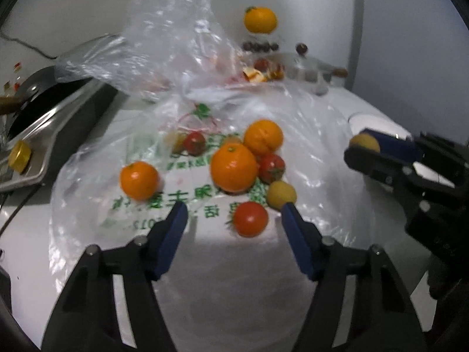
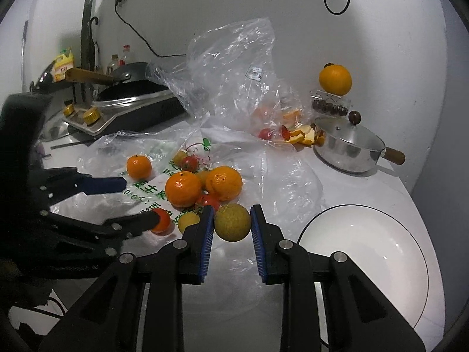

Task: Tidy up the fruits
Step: 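Grasp a red cherry tomato on the bag with the left tool, then carry the tomato in the left tool while the right tool carries the yellow fruit over the plate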

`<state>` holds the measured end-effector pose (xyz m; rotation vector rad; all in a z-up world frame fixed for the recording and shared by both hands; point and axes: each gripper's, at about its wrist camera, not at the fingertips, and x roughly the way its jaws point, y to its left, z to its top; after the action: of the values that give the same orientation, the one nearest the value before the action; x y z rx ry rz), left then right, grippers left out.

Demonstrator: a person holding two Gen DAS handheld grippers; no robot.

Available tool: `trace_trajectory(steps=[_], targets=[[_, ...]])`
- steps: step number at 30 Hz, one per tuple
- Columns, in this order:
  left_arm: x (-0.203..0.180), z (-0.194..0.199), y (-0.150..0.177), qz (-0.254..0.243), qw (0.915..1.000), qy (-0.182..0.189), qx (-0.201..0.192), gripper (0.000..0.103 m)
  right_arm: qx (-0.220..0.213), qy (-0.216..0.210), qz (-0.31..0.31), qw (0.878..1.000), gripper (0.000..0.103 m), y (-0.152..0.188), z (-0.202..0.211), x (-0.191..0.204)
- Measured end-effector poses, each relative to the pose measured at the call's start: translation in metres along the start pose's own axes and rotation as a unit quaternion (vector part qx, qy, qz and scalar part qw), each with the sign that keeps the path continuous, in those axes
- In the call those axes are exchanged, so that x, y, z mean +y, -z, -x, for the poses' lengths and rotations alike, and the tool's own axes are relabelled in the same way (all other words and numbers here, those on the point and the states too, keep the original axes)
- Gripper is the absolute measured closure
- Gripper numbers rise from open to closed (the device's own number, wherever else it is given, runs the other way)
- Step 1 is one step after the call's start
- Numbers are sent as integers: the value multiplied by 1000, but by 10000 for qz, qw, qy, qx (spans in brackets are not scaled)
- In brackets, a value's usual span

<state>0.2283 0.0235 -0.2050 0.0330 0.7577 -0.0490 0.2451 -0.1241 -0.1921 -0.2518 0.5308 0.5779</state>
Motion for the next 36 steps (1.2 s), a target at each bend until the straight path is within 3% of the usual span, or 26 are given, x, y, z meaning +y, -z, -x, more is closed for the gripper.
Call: trace_trajectory(steps=[3, 9, 13, 36], targets=[[-8, -14, -1, -145, 9993, 53, 354, 53, -39, -57, -49, 10000, 76, 2, 1, -3], [-14, -19, -3, -176, 9988, 77, 456, 68, -66, -109, -189, 9997, 76, 7, 1, -13], [-13, -18, -4, -155, 9989, 84, 429, 73, -107, -115, -232, 9996, 76, 9, 4, -16], [-37, 23, -16, 89, 9995, 291, -115, 73, -315, 269, -324, 9986, 76, 19, 46, -41]])
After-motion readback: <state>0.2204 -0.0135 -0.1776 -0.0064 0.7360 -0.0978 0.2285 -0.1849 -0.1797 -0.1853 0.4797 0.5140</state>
